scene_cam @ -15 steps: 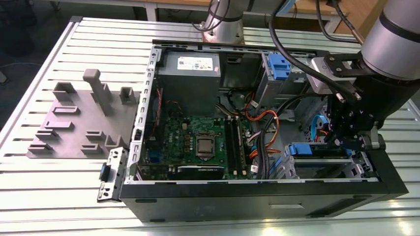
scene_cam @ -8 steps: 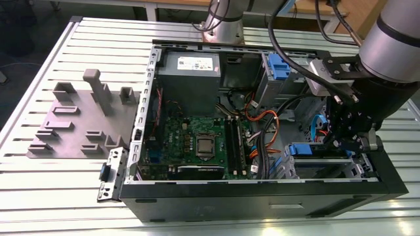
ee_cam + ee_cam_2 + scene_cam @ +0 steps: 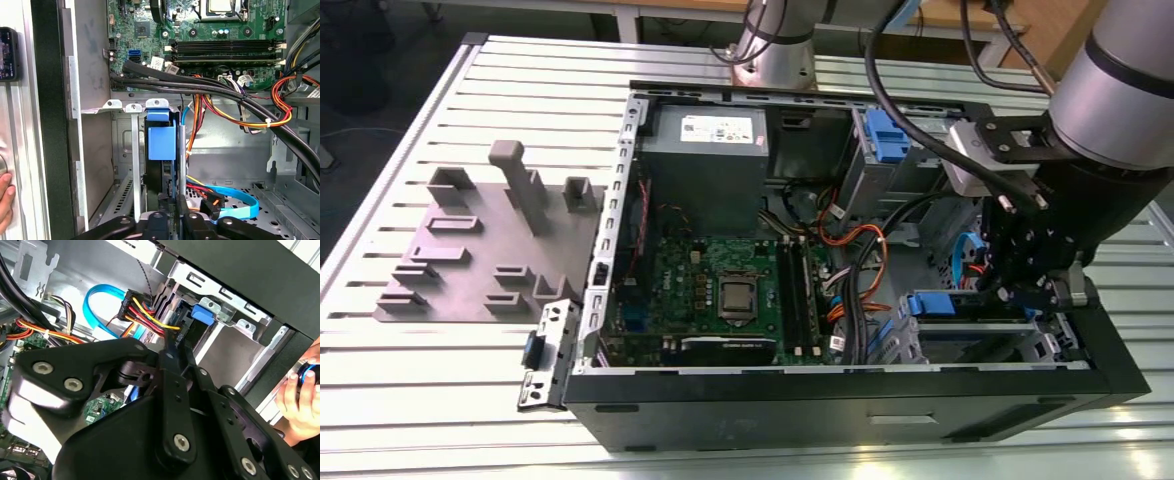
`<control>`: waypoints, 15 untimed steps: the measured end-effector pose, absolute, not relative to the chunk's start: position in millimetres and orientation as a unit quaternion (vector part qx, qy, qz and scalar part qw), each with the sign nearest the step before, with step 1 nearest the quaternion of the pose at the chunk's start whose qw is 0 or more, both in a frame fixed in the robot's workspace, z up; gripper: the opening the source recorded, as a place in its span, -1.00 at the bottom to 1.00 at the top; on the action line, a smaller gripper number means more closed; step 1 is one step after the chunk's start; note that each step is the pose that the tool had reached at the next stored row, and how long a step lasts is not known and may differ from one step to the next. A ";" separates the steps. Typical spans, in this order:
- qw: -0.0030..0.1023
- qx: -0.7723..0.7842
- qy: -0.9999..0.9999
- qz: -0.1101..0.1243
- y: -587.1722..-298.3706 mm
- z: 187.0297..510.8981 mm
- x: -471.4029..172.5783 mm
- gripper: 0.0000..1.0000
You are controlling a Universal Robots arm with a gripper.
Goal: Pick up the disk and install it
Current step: 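Insert the first disk wire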
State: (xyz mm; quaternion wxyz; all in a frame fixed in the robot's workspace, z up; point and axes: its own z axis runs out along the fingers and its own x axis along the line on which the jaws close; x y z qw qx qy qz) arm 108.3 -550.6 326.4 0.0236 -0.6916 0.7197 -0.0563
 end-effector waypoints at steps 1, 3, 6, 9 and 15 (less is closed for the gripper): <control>0.024 -0.692 0.720 -0.056 -550.6 326.9 108.3 -0.65; 0.023 -0.692 0.720 -0.057 -550.6 329.5 108.3 -0.53; 0.023 -0.692 0.720 -0.057 -550.5 334.8 108.3 -0.53; 0.023 -0.692 0.720 -0.056 -550.5 335.9 108.5 -0.53; 0.023 -0.692 0.720 -0.056 -550.5 336.1 108.5 -0.79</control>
